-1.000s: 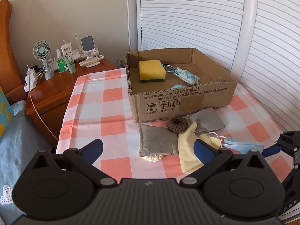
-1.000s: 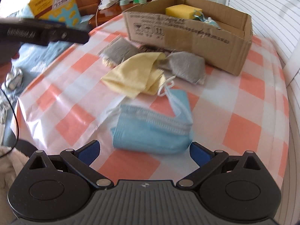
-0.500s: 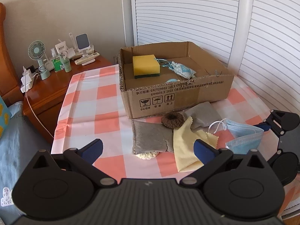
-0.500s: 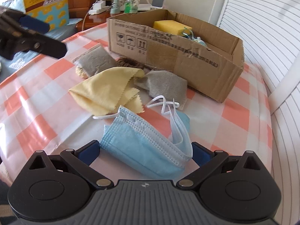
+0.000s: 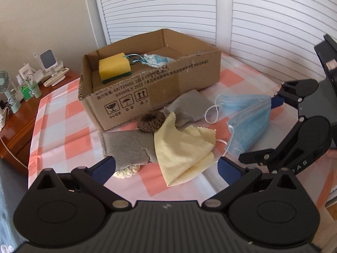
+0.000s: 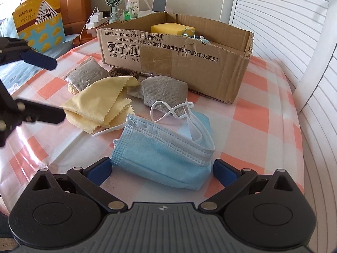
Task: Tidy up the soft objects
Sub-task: 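Move the right tool to the blue face mask while the left tool approaches the yellow cloth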
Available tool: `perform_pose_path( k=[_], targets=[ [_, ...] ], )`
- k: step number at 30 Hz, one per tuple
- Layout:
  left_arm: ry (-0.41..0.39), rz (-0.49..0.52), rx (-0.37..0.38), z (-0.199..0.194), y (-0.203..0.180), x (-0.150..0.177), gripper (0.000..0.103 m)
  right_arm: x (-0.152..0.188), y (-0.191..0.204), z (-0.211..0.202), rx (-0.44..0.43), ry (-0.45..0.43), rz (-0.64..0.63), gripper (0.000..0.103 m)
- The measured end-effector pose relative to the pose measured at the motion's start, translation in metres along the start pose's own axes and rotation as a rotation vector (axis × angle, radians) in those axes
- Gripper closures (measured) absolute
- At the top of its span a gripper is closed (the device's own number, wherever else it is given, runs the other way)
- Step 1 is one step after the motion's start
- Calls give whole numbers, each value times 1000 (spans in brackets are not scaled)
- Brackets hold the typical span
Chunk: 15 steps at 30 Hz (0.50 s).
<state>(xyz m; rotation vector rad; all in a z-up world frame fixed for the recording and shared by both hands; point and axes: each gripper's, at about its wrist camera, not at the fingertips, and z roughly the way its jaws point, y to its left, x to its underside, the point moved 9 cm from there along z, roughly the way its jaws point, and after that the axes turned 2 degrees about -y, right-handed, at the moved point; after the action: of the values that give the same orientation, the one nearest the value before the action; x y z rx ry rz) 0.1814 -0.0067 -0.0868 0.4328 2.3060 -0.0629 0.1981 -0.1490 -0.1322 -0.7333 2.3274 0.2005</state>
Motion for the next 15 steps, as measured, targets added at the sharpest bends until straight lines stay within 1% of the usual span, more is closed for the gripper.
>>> perform_pose_path(
  k=[4,8,10,12,13,15],
  targets=[
    [5,70,29,10,-11,7,1,1,-1,-1,-1,-14,-1,0],
    [-15,63,55,16,-15,4,1,1,-1,-1,-5,-21,-3,0],
    [-24,83,54,22,-18,1,4,1,-1,-1,-7,-20,-5,0],
    [-26,117,31,27,-21,0,14,1,-1,-2,-8,-22,-7,0],
    [-25,137,30,30,-23,0,17,1,-1,-2,-8,-23,-7,0],
    [-22,165,40,33,-26,2,26,1,-1,-2,-8,-25,-7,0]
  ],
)
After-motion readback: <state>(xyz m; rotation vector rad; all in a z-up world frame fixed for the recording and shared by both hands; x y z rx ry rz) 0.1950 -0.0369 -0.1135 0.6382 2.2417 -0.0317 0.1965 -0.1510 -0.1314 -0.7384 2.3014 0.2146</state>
